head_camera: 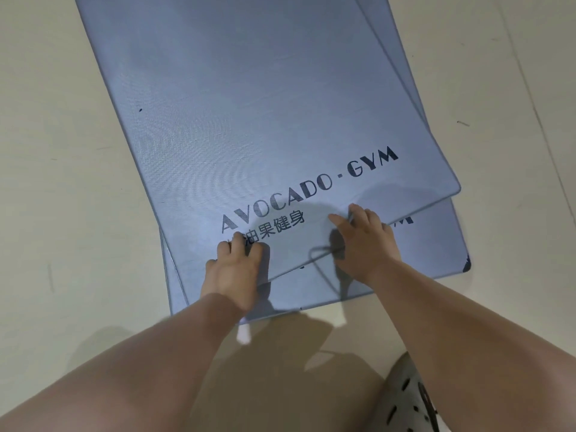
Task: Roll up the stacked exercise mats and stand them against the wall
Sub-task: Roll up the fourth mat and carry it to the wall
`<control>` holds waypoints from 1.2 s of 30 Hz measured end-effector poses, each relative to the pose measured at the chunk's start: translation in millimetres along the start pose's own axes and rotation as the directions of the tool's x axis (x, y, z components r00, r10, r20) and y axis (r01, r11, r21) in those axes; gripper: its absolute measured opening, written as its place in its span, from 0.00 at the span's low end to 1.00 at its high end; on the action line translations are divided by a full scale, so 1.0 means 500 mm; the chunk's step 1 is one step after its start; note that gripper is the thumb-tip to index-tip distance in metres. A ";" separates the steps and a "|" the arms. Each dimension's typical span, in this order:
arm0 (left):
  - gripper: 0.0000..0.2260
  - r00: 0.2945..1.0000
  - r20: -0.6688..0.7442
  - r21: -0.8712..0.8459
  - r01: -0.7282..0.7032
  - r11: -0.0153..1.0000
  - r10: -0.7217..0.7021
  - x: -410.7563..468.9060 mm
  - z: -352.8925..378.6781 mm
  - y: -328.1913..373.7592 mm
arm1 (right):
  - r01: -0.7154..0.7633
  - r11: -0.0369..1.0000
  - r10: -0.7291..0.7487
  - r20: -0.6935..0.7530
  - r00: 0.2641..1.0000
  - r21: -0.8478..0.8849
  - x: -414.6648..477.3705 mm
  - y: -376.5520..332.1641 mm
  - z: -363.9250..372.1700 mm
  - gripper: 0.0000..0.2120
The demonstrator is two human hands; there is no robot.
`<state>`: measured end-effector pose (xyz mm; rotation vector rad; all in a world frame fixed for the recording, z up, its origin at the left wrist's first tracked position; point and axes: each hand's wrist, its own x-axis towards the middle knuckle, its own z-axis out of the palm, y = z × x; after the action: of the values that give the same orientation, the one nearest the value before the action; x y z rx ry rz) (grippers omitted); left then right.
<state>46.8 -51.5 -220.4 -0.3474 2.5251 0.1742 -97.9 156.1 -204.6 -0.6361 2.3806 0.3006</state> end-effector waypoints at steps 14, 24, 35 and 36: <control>0.20 0.998 -0.039 -0.041 -0.056 0.998 0.054 -0.036 -0.060 -0.071 | -0.008 0.988 -0.004 -0.075 0.997 -0.152 0.025 0.012 -0.070 0.25; 0.13 0.998 -0.043 0.192 -0.042 0.980 0.051 -0.054 -0.085 -0.173 | 0.039 0.989 -0.012 0.182 0.983 -0.145 -0.073 -0.125 -0.085 0.12; 0.14 0.998 0.065 0.119 -0.011 0.993 0.003 -0.089 -0.075 -0.225 | 0.012 0.998 0.014 0.386 0.922 -0.065 -0.088 -0.180 -0.106 0.12; 0.13 0.996 0.088 0.069 -0.010 0.998 0.003 -0.088 -0.079 -0.233 | 0.027 0.998 -0.005 0.340 0.940 -0.060 -0.085 -0.173 -0.108 0.10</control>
<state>94.1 -161.7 -168.6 -0.2975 2.4391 0.1019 -53.4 78.0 -140.3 -0.5807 2.0400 0.4441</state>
